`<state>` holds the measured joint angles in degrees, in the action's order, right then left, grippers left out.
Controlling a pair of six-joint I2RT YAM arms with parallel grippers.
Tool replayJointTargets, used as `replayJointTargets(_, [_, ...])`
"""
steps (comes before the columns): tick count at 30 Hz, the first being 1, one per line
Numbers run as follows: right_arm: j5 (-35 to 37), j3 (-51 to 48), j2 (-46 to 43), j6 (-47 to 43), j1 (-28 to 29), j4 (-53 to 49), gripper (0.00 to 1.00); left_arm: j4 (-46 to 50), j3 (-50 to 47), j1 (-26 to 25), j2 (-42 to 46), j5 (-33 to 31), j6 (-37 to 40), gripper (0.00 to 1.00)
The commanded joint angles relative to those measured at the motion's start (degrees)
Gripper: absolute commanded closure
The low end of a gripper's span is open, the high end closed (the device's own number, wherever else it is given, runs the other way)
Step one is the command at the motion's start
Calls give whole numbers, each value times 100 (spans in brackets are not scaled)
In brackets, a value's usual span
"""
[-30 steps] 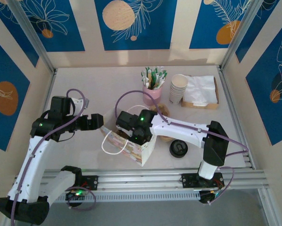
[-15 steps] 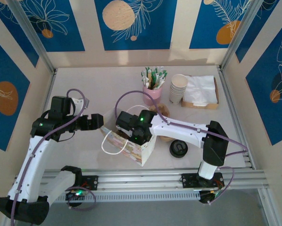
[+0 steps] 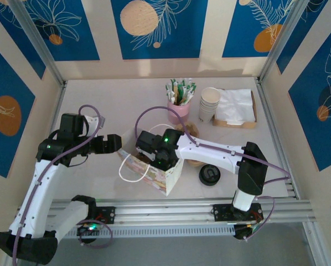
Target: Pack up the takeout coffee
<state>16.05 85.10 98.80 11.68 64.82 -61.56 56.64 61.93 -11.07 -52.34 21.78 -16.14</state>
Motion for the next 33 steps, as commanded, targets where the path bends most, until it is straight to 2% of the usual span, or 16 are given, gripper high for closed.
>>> replayJointTargets(1, [-214,50,118,150,15,-346,34,176,-59,-36,12,-112,-24,9])
replayJointTargets(33, [-171,473,-226,226,36,-594,23,170,12,-37,-53,-174,-38,9])
